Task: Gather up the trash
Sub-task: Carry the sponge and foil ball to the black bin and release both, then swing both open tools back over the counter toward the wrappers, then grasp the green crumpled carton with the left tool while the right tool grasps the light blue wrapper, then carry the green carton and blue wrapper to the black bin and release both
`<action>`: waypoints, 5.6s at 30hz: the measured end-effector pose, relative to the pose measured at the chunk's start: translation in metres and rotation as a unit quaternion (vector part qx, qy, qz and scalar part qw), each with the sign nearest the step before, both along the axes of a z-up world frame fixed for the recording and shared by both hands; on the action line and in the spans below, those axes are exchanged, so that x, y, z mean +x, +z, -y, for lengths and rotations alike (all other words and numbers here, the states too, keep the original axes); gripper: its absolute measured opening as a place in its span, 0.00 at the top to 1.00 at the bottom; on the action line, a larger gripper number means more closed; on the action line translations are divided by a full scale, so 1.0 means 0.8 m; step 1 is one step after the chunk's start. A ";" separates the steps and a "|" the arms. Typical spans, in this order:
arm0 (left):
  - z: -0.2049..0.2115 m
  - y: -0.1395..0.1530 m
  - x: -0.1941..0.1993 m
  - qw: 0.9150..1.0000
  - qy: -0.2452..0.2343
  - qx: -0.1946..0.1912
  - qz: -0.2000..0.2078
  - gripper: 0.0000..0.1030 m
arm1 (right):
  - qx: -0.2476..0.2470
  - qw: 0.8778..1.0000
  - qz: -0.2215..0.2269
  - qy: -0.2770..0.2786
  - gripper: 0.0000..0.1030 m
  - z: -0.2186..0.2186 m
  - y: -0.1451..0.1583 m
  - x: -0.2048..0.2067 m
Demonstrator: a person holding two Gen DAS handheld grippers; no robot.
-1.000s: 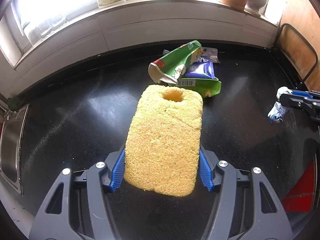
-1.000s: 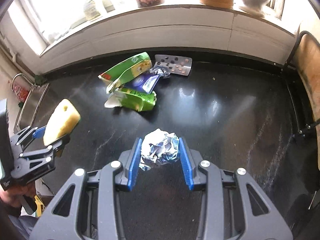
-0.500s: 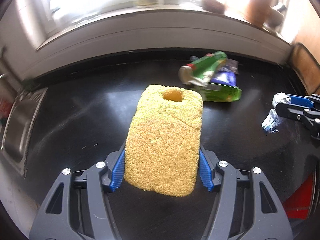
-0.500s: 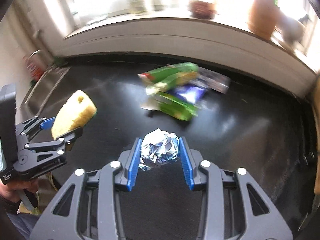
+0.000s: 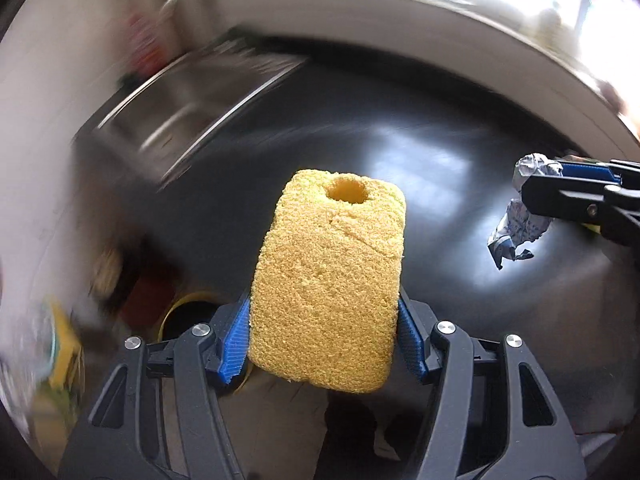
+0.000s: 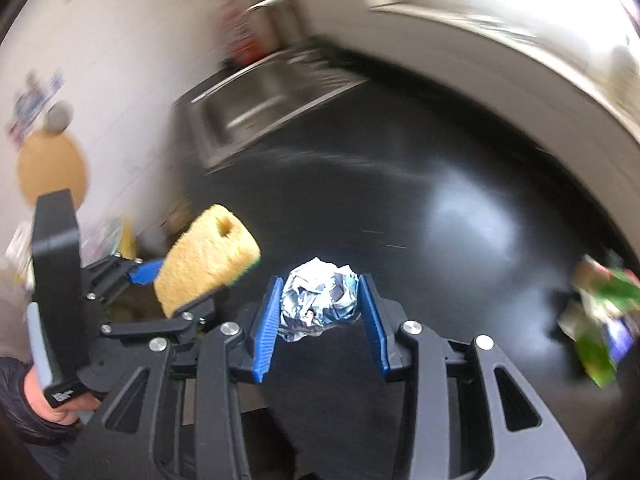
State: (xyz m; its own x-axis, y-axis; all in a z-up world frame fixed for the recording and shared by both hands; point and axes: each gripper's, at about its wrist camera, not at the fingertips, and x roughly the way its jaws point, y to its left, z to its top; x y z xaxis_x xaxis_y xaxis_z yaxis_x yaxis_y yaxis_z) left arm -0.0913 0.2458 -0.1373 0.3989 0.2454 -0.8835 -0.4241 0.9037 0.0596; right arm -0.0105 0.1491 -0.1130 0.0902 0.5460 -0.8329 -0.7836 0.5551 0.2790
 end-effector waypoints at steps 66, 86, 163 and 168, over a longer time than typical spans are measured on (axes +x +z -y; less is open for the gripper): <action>0.247 0.032 0.150 0.929 -0.365 -0.037 0.057 0.07 | -0.022 0.904 0.061 -0.423 0.24 0.372 0.049 0.025; 0.406 0.012 0.302 0.871 -0.489 0.022 0.037 0.07 | -0.016 0.901 0.019 -0.433 0.28 0.497 -0.007 0.129; 0.249 0.027 0.162 0.954 -0.300 -0.004 0.024 0.61 | -0.050 0.945 0.024 -0.322 0.75 0.317 0.015 0.045; 0.166 0.033 0.132 0.975 -0.219 0.007 0.029 0.61 | -0.030 0.969 0.035 -0.241 0.75 0.213 0.025 0.051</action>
State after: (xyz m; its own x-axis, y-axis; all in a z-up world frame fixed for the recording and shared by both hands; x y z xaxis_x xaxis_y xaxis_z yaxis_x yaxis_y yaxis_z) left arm 0.0140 0.1130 -0.1106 0.5174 0.0514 -0.8542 -0.0002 0.9982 0.0600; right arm 0.0304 -0.0210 -0.0930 0.3801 0.3773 -0.8445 -0.4453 0.8749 0.1904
